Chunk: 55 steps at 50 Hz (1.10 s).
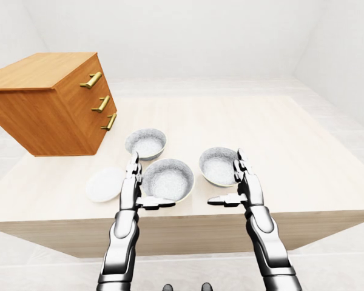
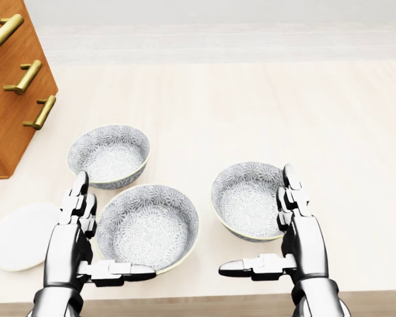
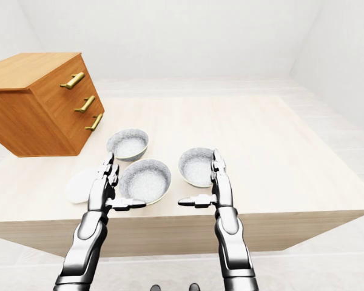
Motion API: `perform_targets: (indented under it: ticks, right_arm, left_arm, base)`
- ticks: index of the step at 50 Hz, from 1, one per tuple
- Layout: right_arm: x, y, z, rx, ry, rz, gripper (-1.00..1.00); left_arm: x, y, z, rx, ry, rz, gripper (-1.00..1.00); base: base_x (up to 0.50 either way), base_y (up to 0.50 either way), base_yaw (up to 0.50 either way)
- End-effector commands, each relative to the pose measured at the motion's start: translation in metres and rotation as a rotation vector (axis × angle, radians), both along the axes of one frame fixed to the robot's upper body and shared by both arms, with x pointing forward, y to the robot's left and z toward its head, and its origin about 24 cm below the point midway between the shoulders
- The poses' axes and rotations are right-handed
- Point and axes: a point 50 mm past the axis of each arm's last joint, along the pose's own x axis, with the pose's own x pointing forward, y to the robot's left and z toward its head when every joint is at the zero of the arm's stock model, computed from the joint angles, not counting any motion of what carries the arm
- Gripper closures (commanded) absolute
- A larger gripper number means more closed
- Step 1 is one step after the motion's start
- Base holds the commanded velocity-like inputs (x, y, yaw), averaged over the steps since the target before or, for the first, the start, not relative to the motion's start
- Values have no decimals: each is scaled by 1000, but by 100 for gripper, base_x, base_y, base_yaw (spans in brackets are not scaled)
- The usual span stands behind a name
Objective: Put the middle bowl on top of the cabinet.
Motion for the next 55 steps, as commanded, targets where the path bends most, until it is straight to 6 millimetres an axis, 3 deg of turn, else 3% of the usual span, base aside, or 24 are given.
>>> perform_targets:
  ticks: [1, 6, 7, 12, 14, 16, 23, 26, 31, 39, 50, 55]
  right_arm:
    - [0, -4, -3, -12, 11, 19, -100]
    - [-3, -3, 3, 6, -6, 20, -100]
    - [-5, -4, 6, 18, -17, 7, -100]
    - [-8, -10, 33, -53, -125, -32, -100]
    - [-12, -11, 45, -37, -140, -33, -100]
    - [-17, -12, 56, -47, -187, -18, -100]
    - [-24, -13, 91, -89, -342, 19, -100]
    - [-24, -12, 98, -91, -375, 20, -100]
    - [-39, -9, 131, -124, -530, 40, -100]
    - [-69, -15, 189, -192, -833, 32, -100]
    - [-94, -12, 221, -247, -1047, 43, -100]
    - [-101, -16, 228, -221, -1102, 18, -100]
  left_arm:
    - [-1, 11, -6, 35, 17, 44, -100]
    - [-3, 14, -4, -1, 24, 60, -100]
    - [-3, 16, 1, -57, 10, 81, -100]
    - [-6, 22, 33, 26, -86, 125, -100]
    - [-7, 25, 65, -20, -227, 146, -100]
    - [-16, 23, 111, 41, -429, 124, -100]
    - [-45, 16, 187, -19, -813, 81, -100]
    - [-47, 15, 195, 23, -852, 96, -100]
    - [-58, 19, 200, -1, -892, 96, -100]
    - [-75, 20, 226, 2, -1057, 97, -100]
    - [-93, 18, 248, 14, -1210, 91, -100]
    - [-94, 18, 246, 2, -1202, 93, -100]
  base:
    - [0, 0, 0]
    - [0, 0, 0]
    - [0, 0, 0]
    - [0, 0, 0]
    - [0, 0, 0]
    - [0, 0, 0]
    - [0, 0, 0]
    - [0, 0, 0]
    - [0, 0, 0]
    - [0, 0, 0]
    - [0, 0, 0]
    - [0, 0, 0]
